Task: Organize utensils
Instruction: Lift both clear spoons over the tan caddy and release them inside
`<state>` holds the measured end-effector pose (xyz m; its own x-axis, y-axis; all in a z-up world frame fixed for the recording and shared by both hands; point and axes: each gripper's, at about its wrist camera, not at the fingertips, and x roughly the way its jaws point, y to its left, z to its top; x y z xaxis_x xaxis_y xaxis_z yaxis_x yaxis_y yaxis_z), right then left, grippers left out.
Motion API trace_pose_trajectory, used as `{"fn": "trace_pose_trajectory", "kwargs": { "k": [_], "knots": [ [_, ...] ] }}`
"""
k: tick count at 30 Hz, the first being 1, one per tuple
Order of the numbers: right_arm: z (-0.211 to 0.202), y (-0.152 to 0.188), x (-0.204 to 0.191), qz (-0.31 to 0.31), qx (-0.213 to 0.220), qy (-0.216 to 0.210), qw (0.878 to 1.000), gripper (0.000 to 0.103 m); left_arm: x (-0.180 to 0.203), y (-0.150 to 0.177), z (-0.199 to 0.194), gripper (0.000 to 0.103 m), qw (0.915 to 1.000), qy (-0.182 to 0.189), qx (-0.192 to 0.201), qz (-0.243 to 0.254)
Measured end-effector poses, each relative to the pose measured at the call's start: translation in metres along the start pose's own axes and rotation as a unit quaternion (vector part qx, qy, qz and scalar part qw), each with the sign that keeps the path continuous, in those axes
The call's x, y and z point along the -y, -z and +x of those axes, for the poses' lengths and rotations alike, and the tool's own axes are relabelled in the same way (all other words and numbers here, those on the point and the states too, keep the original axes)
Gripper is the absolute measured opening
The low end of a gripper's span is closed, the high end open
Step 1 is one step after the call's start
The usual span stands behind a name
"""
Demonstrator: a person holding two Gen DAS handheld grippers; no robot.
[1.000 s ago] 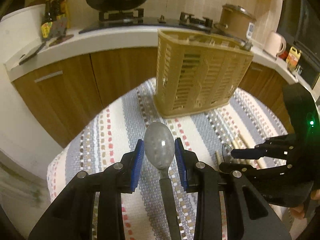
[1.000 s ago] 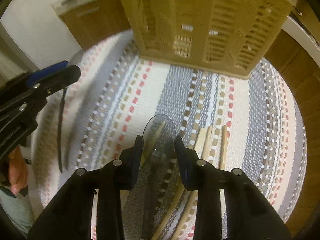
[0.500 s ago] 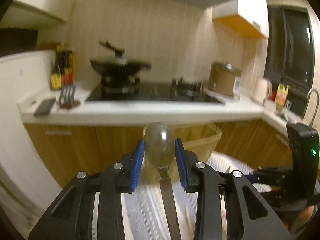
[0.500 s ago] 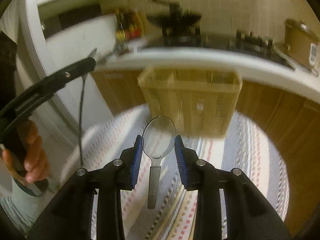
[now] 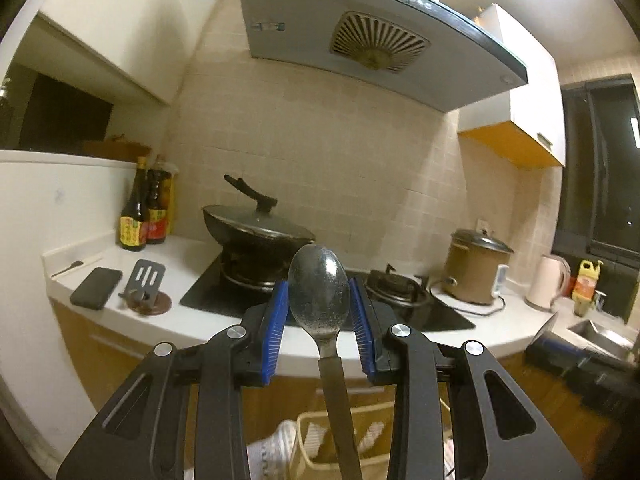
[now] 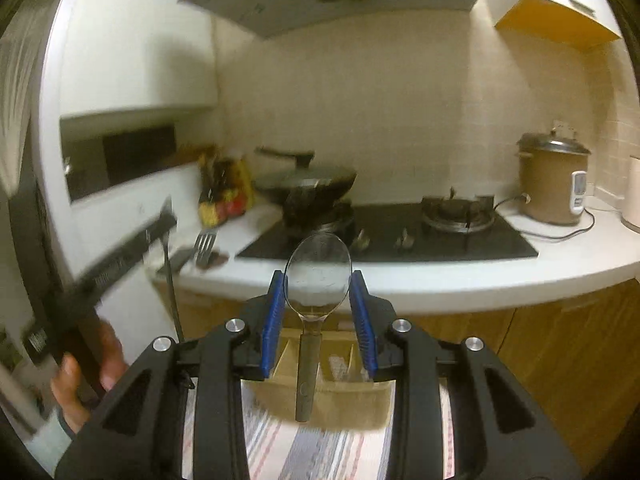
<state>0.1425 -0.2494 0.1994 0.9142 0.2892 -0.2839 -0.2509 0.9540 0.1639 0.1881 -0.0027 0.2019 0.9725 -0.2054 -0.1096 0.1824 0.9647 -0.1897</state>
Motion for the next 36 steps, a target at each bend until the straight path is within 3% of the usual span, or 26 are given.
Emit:
{"fn": "trace_pose_trajectory", "kwargs": {
  "k": [5,16,28,34,36],
  "knots": [
    [0.023,-0.014,0.019,0.018,0.037,0.048,0.998,0.03,0.0,0.013,0.03,0.03,0.9999,-0.01,0.009,0.002],
    [0.085,0.022,0.031,0.001,0.025,0.103,0.994,0.03,-0.016,0.052,0.081,0.03,0.9997,-0.014,-0.016,-0.015],
    [0.103,0.058,0.036,-0.008,0.016,0.104,0.994,0.03,-0.022,0.076,0.082,0.03,0.9996,-0.023,-0.009,-0.009],
    [0.095,0.069,0.035,-0.003,-0.008,0.085,0.996,0.03,-0.018,0.081,0.071,0.031,0.9995,0.002,-0.033,0.002],
    [0.089,0.071,0.035,0.003,-0.016,0.078,0.997,0.033,-0.016,0.08,0.063,0.037,0.9992,0.006,-0.038,0.009]
  ]
}}
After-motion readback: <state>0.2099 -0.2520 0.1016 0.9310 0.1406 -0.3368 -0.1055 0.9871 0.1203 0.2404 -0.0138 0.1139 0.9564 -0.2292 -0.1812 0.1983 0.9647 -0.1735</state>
